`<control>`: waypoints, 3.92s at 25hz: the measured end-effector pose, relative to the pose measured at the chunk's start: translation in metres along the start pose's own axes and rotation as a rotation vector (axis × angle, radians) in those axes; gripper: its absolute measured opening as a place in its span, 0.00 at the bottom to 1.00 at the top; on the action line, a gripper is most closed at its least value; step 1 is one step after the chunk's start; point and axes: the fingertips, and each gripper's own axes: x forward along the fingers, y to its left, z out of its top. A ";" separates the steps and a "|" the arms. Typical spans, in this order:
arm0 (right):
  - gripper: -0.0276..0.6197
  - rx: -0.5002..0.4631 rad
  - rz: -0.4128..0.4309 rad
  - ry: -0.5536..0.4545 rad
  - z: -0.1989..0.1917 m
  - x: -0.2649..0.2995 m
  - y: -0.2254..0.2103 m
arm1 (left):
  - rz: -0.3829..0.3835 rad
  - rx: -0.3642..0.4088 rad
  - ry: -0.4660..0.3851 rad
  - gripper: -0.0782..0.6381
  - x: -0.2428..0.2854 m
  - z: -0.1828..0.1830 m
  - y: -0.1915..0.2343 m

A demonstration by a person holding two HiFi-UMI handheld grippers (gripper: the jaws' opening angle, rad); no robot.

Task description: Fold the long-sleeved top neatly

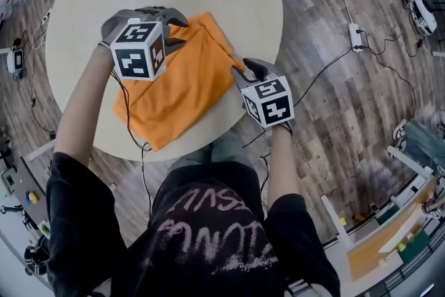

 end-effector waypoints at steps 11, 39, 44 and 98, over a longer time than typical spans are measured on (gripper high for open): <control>0.31 0.013 0.112 0.086 -0.008 0.029 -0.007 | -0.192 0.193 0.121 0.45 0.075 0.004 0.016; 0.10 0.031 0.041 0.104 -0.014 0.025 -0.012 | -0.211 0.207 0.083 0.27 0.099 0.009 0.011; 0.10 0.017 -0.055 0.050 0.003 -0.002 -0.024 | -0.087 0.212 0.010 0.25 0.072 0.031 0.026; 0.10 -0.409 -0.206 -0.038 -0.035 -0.018 0.280 | 0.299 0.251 0.042 0.24 -0.047 -0.092 -0.198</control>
